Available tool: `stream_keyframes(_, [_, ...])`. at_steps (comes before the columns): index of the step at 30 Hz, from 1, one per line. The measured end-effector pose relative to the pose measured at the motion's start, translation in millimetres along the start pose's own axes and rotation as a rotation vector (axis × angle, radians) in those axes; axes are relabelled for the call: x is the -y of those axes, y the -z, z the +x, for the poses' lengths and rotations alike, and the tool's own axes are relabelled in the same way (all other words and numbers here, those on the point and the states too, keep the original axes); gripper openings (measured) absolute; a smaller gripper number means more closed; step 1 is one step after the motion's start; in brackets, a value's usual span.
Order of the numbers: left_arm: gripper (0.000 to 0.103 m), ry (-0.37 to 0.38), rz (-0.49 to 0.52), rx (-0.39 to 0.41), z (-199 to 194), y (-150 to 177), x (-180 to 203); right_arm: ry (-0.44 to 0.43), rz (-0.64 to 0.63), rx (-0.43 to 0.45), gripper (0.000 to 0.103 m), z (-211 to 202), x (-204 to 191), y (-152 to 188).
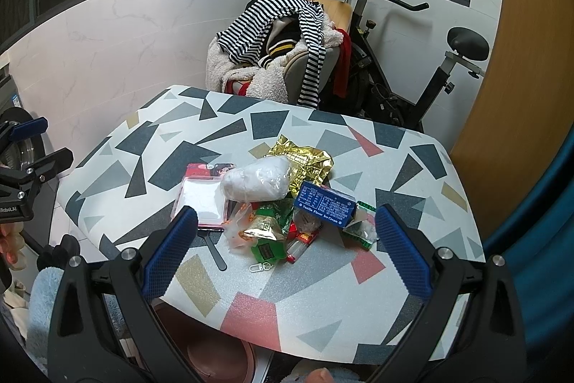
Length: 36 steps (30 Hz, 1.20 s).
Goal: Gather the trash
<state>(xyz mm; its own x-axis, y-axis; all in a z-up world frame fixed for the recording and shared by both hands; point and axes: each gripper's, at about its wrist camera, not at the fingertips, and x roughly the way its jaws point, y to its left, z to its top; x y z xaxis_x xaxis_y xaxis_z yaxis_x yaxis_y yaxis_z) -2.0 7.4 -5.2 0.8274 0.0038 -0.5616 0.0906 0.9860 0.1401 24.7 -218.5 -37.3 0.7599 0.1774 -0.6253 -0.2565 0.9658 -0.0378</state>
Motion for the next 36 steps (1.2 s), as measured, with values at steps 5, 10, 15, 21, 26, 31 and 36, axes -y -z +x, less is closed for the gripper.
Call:
stream_keyframes(5, [0.098, 0.001, 0.0, -0.001, 0, 0, 0, 0.0, 0.0, -0.001, 0.097, 0, -1, -1])
stream_keyframes(10, [0.098, 0.018, -0.002, -0.009, 1, 4, -2, -0.007, 0.006, -0.016, 0.097, 2, 7, 5])
stream_keyframes(15, [0.098, 0.086, -0.037, -0.014, 13, 12, -8, -0.004, 0.02, -0.016, 0.097, 7, 18, 16])
stream_keyframes(21, [0.098, 0.197, -0.175, -0.093, 40, 28, -23, -0.028, 0.028, -0.041, 0.097, 23, 23, 30])
stream_keyframes(26, [0.098, 0.202, -0.142, -0.145, 61, 41, -21, -0.015, 0.072, -0.088, 0.098, 43, 39, 43])
stream_keyframes(31, [0.098, 0.151, -0.124, -0.14, 77, 48, -24, 0.024, 0.082, -0.118, 0.097, 67, 49, 44])
stream_keyframes(36, [0.098, 0.131, -0.104, -0.147, 91, 47, -28, 0.029, 0.136, -0.121, 0.097, 102, 61, 30])
